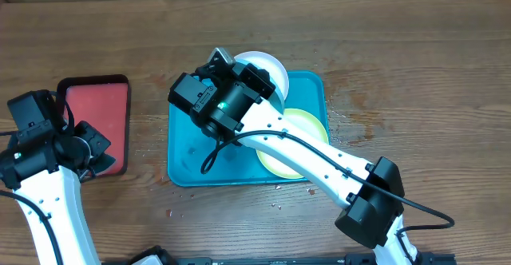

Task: Clean dirty plates on tray and stack at the side
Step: 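Lift the light blue plate with the right gripper and place it right of the tray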

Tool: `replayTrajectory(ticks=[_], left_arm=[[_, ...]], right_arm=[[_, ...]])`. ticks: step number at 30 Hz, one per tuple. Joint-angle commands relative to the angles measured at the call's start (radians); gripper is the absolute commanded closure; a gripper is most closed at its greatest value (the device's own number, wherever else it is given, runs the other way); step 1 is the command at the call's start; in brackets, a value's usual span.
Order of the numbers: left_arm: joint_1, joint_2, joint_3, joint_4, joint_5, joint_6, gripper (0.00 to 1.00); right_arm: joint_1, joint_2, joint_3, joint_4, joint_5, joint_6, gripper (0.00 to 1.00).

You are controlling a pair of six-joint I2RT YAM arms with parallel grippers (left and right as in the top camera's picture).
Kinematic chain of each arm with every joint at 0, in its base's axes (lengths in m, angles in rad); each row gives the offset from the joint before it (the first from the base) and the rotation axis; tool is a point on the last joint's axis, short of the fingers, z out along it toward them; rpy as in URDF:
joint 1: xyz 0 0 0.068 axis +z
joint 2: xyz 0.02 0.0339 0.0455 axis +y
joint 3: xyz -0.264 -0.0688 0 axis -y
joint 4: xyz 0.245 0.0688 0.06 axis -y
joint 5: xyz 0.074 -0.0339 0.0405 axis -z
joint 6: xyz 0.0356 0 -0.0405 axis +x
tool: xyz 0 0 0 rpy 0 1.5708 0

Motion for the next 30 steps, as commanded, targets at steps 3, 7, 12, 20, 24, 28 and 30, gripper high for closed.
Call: replayTrajectory(ticks=[3,7,12,20,24,28,30], left_arm=[[0.003,-0.006,-0.023,0.016,-0.002,-0.015,0.96],[0.003,-0.006,-0.026,0.024,-0.002,-0.014,0.96],[0.003,-0.006,-0.026,0.029,-0.002,-0.014,0.96],[0.003,-0.006,-0.026,0.029,-0.002,-0.014,0.96],[0.003,-0.006,-0.026,0.029,-0.002,-0.014,0.96],[0.003,-0.006,-0.026,0.03,-0.002,-0.015,0.96],[0.003,-0.006,-0.026,0.03,-0.002,-0.014,0.96]], right_arm=[[0.007,0.001,0.026,0.006,0.043,-0.026,0.96],[0.007,0.001,0.026,0.006,0.044,-0.026,0.96],[0.007,0.001,0.026,0.007,0.047,-0.026,0.96],[-0.006,0.001,0.008,0.126,-0.447,-0.053,0.96],[-0.019,-0.01,0.029,0.104,-0.211,0.035,0.96],[-0.101,-0.032,0.047,0.108,-0.329,0.066,0.96],[-0.183,-0.042,0.047,0.103,-0.514,0.066,0.96]])
